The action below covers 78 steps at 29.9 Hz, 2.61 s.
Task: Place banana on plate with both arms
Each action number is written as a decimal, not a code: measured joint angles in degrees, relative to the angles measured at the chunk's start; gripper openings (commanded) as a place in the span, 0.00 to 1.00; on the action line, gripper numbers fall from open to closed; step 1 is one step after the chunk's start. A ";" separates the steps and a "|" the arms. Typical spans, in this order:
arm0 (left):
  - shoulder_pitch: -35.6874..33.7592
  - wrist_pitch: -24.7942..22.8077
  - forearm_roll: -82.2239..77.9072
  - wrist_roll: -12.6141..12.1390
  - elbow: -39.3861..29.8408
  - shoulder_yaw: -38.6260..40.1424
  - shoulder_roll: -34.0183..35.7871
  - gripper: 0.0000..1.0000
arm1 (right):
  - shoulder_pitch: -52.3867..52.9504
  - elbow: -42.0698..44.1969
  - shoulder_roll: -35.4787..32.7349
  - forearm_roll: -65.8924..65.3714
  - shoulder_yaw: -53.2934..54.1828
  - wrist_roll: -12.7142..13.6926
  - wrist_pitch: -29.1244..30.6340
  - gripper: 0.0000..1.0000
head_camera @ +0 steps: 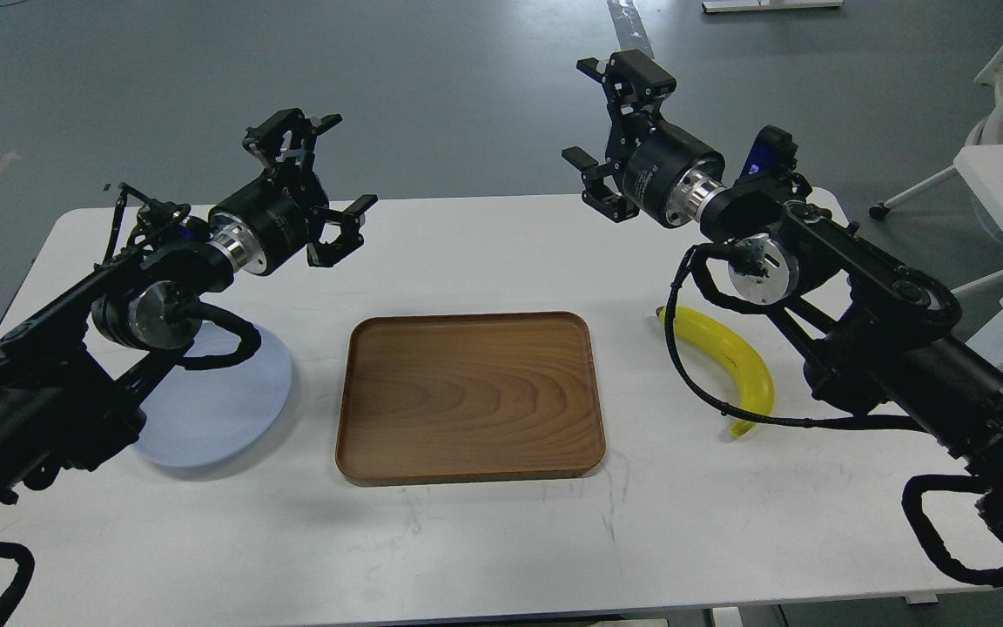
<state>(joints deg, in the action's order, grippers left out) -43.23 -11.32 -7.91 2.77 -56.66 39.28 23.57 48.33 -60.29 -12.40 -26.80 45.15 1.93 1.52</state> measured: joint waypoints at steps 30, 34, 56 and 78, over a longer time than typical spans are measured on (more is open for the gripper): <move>-0.89 -1.53 -0.89 -0.22 -0.55 -0.85 -1.32 0.98 | 1.39 0.62 -0.09 -0.13 -0.77 0.00 0.06 1.00; -0.83 1.73 -1.55 -0.57 -0.58 -0.95 -2.70 0.98 | 1.27 0.62 -0.17 -0.13 -0.75 0.00 0.07 1.00; -0.55 6.14 -1.58 -4.72 0.34 -3.97 -2.49 0.98 | 0.95 2.37 1.43 -0.27 -1.03 3.55 -0.76 1.00; -0.51 3.78 -0.61 -6.69 0.05 -2.53 -1.86 0.98 | 0.82 2.28 1.54 -0.09 -0.62 3.50 -1.09 1.00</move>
<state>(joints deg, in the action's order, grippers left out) -43.74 -7.54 -8.53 -3.93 -56.60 36.75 21.71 49.14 -58.01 -10.86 -26.90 44.53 5.44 0.43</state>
